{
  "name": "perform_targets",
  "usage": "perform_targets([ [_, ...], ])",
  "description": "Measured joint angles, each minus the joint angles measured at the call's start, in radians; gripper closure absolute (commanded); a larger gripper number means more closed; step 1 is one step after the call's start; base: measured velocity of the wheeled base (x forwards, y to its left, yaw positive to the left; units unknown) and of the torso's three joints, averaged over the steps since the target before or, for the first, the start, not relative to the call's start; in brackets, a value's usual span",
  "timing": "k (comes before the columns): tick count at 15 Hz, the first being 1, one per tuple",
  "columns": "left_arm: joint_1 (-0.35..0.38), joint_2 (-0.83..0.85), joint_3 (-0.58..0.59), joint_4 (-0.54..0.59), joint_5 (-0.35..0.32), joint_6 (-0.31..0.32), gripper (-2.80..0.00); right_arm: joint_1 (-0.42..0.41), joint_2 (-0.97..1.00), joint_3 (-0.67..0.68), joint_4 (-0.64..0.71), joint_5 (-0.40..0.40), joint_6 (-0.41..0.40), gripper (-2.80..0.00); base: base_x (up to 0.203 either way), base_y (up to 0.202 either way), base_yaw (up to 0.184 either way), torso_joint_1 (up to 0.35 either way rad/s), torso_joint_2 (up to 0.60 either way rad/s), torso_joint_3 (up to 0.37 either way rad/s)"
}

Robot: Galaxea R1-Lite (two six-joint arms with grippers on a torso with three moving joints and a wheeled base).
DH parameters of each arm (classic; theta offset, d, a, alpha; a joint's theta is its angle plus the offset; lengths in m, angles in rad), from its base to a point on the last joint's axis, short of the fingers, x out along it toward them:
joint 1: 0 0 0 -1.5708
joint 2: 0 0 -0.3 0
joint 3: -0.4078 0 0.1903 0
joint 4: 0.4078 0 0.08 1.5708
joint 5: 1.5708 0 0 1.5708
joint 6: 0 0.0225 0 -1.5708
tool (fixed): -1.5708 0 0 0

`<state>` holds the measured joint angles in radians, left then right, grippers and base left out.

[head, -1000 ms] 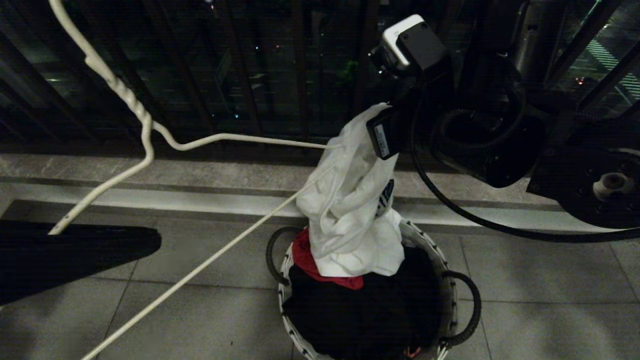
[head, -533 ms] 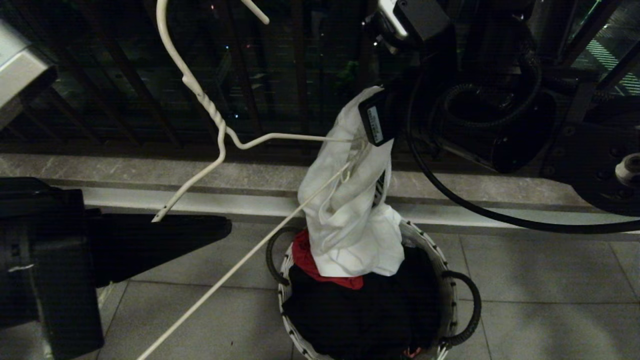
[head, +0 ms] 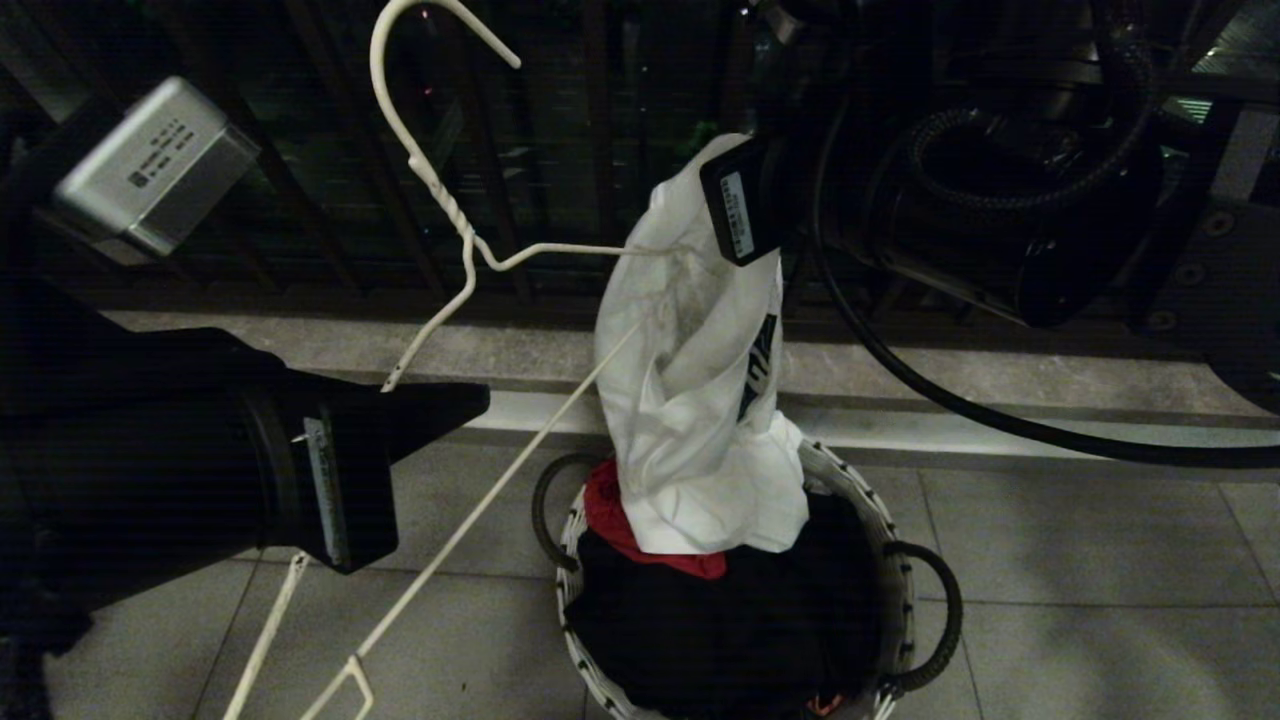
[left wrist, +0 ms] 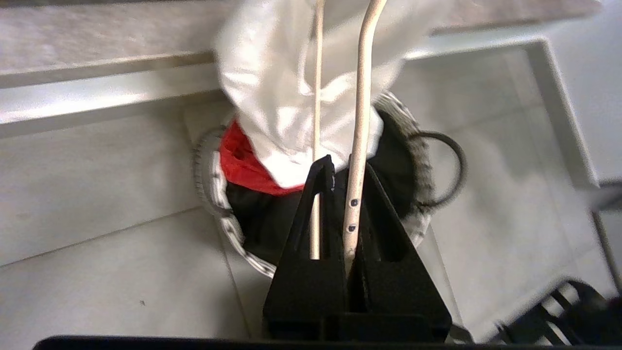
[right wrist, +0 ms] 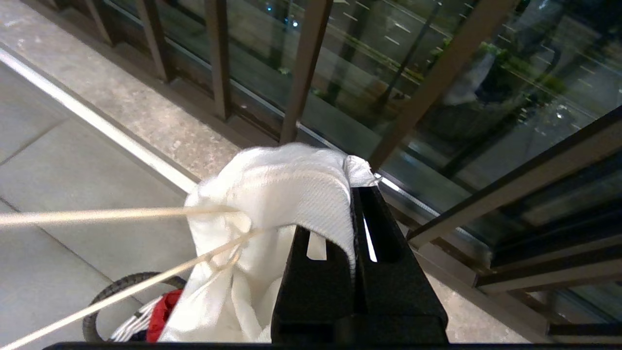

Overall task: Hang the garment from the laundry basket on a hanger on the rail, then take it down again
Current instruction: Hang the clothes on the clothes rack

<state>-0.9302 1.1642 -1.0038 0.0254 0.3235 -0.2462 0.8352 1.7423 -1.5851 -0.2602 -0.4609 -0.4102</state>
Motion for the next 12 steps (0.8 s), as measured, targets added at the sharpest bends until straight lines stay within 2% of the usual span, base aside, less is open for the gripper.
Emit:
perform_targets([
  [2,-0.001,0.013,0.012,-0.047,0.008,-0.003,0.00,0.022,-0.005,0.000,-0.001,-0.001,0.000,0.00,0.000,0.000,0.000,0.000,0.00,0.000],
  [7,-0.001,0.026,0.069,-0.259,0.002,-0.005,0.00,0.067,-0.007,-0.017,-0.003,-0.003,0.000,0.00,0.000,0.000,0.000,0.000,0.00,0.000],
  [11,-0.001,0.037,0.086,-0.287,-0.003,-0.019,0.00,0.083,-0.008,-0.019,-0.004,-0.010,0.000,0.00,0.000,0.000,0.000,0.000,0.00,0.000],
  [12,-0.002,0.036,0.094,-0.302,-0.031,-0.024,0.00,0.085,-0.008,-0.024,-0.004,-0.012,0.000,0.00,0.000,0.000,0.000,0.000,0.00,0.000],
])
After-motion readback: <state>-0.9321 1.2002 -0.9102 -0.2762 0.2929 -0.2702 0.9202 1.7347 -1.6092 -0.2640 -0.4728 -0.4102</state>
